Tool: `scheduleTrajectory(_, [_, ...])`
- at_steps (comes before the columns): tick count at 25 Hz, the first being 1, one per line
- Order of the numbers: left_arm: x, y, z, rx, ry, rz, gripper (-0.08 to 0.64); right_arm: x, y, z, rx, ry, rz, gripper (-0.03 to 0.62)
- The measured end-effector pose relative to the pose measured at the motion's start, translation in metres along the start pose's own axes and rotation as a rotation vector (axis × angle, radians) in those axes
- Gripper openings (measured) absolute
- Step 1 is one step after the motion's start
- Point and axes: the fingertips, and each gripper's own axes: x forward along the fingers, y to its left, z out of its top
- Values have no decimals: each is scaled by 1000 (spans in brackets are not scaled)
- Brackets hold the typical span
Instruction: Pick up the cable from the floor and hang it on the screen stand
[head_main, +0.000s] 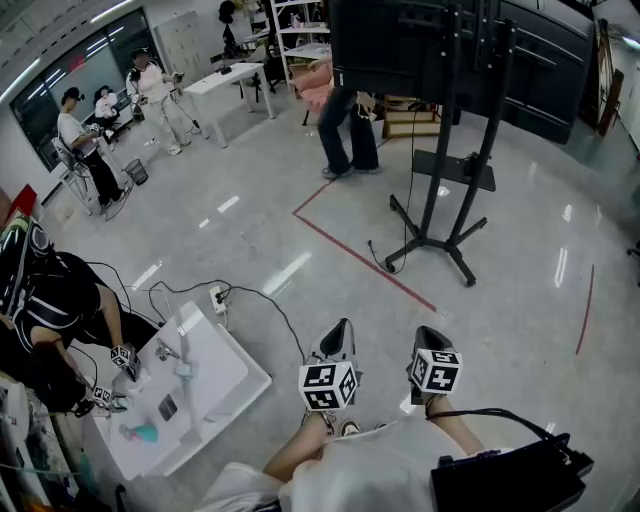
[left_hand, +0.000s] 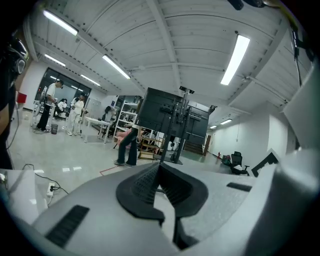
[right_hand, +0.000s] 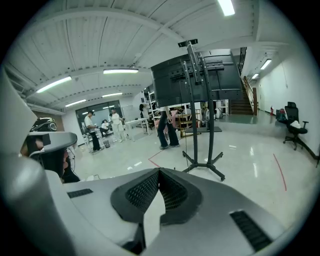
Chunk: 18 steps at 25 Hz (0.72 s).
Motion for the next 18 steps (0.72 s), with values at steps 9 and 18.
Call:
scheduleTrajectory(9, [23, 25, 4, 35, 12, -40, 2, 20, 17, 15, 17, -51, -26, 18])
scheduleTrajectory(18, [72, 37, 3, 42, 42, -68, 2, 57, 1, 35, 36, -55, -42, 18])
